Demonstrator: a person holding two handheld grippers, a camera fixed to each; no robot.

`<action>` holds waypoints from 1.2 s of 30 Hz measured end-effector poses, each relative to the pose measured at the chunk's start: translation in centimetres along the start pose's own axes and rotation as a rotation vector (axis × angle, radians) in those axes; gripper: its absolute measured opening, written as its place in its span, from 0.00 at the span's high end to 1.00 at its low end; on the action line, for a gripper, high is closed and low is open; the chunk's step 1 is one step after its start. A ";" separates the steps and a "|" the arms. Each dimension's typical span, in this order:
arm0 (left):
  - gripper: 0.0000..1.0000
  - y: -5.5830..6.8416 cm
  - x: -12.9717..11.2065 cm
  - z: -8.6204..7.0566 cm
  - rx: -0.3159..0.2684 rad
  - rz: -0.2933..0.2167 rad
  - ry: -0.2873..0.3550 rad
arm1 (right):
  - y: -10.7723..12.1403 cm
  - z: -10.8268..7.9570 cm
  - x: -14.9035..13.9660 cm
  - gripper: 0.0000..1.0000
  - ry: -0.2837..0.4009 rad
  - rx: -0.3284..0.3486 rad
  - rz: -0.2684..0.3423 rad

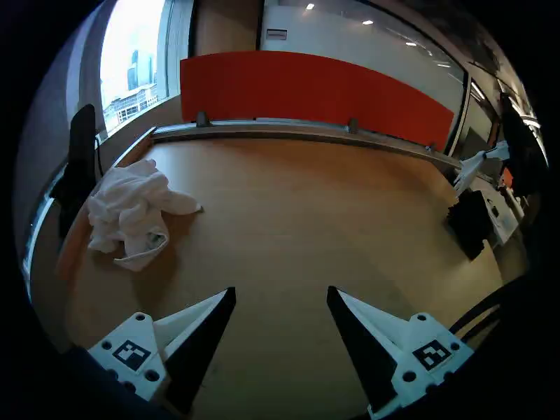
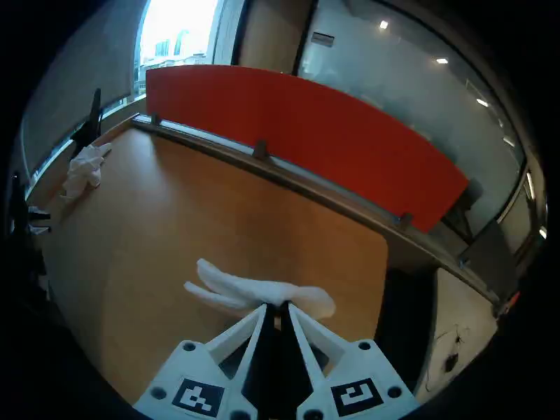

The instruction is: Fold towel

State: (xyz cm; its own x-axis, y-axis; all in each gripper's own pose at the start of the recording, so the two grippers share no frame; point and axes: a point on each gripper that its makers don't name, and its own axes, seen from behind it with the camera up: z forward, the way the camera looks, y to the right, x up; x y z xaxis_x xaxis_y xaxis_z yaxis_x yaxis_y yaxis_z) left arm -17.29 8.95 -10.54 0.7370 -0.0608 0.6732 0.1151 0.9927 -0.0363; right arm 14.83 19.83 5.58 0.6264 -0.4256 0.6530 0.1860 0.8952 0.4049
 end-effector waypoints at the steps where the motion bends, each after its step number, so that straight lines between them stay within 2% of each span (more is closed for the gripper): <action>1: 0.03 0.1 0.0 0.0 -0.001 0.001 0.000 | 0.2 -0.2 -0.5 0.94 -0.004 -0.003 0.003; 8: 0.03 0.6 -0.1 -0.1 -0.011 0.010 -0.004 | 1.2 -1.9 -4.5 0.94 -0.036 -0.028 0.031; 15: 0.03 0.9 -0.4 -0.3 -0.019 0.016 -0.010 | 1.0 -3.3 -9.0 0.94 -0.072 -0.046 0.068; 24: 0.03 1.4 -0.5 -0.4 -0.029 0.026 -0.011 | 0.3 -3.9 -13.0 0.94 -0.111 -0.054 0.113; 36: 0.03 1.1 -0.8 -0.8 -0.023 0.024 -0.012 | 0.0 -3.4 -17.6 0.94 -0.185 -0.069 0.157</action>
State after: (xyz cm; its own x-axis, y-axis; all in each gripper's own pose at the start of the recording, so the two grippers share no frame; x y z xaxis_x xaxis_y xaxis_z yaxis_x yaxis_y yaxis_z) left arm -17.27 9.99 -11.73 0.7317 -0.0353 0.6808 0.1126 0.9912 -0.0696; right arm 6.37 27.80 -8.09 0.5035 -0.2917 0.8133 0.1530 0.9565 0.2484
